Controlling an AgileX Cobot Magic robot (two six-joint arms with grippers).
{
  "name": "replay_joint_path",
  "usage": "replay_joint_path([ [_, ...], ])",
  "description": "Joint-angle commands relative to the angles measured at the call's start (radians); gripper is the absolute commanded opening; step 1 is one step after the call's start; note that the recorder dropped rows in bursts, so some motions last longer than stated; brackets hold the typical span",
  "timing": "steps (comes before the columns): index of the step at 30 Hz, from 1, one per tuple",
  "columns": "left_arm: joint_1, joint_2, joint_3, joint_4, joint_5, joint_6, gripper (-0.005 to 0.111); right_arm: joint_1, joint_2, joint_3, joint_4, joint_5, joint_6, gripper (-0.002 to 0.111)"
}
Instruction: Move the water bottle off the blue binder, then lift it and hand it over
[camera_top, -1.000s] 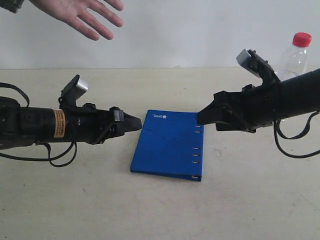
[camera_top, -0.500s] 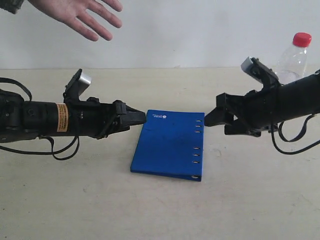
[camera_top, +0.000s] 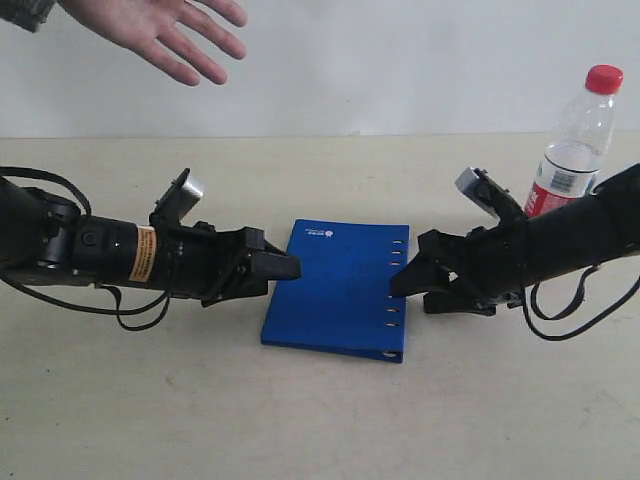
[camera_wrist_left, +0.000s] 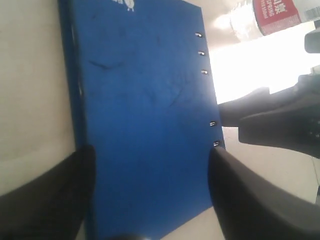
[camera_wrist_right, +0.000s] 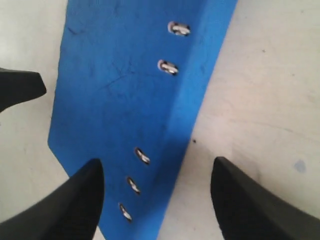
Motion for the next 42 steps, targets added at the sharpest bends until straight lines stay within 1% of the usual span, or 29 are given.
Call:
replay_joint_path([
  [1, -0.005, -0.002, -0.016, 0.009, 0.004, -0.011, 0.061, -0.008, 0.077, 0.002, 0.019, -0.001, -0.089, 0.059],
  [5, -0.005, -0.002, -0.016, 0.017, 0.004, -0.011, 0.061, -0.008, 0.123, 0.002, 0.16, 0.128, -0.233, 0.059],
  [13, -0.005, -0.002, -0.016, 0.054, -0.008, -0.03, 0.061, -0.008, 0.127, 0.002, 0.23, 0.424, -0.408, 0.059],
  [16, -0.005, -0.002, -0.016, 0.061, -0.008, -0.03, 0.061, -0.008, 0.127, 0.002, 0.24, 0.424, -0.431, 0.059],
  [22, -0.005, -0.002, -0.016, 0.074, -0.015, -0.027, 0.061, -0.008, 0.125, 0.002, 0.246, 0.424, -0.412, 0.059],
  [24, -0.005, -0.002, -0.016, 0.069, 0.036, -0.018, 0.061, -0.008, 0.125, 0.002, 0.248, 0.36, -0.362, 0.059],
  [26, -0.003, -0.002, -0.016, 0.051, 0.147, -0.018, 0.061, -0.008, 0.125, 0.002, 0.237, 0.254, -0.333, 0.059],
  [28, -0.001, -0.009, -0.016, 0.049, 0.237, -0.018, 0.061, -0.008, 0.125, 0.002, 0.233, 0.195, -0.319, 0.059],
  [30, -0.001, -0.019, -0.016, 0.054, 0.312, -0.018, 0.061, -0.008, 0.125, 0.002, 0.233, 0.167, -0.319, 0.059],
  [34, -0.001, -0.023, -0.041, 0.094, 0.391, -0.018, 0.061, -0.008, 0.125, 0.002, 0.233, 0.142, -0.314, 0.059],
  [37, -0.001, -0.023, -0.064, 0.136, 0.373, -0.018, 0.061, -0.008, 0.125, 0.002, 0.242, 0.123, -0.314, 0.059],
  [39, -0.003, -0.023, -0.079, 0.157, 0.32, -0.03, 0.061, -0.008, 0.125, 0.002, 0.256, 0.128, -0.314, 0.059],
  [42, -0.003, -0.005, -0.096, 0.159, 0.195, -0.034, 0.061, -0.008, 0.125, 0.002, 0.26, 0.162, -0.318, 0.059],
])
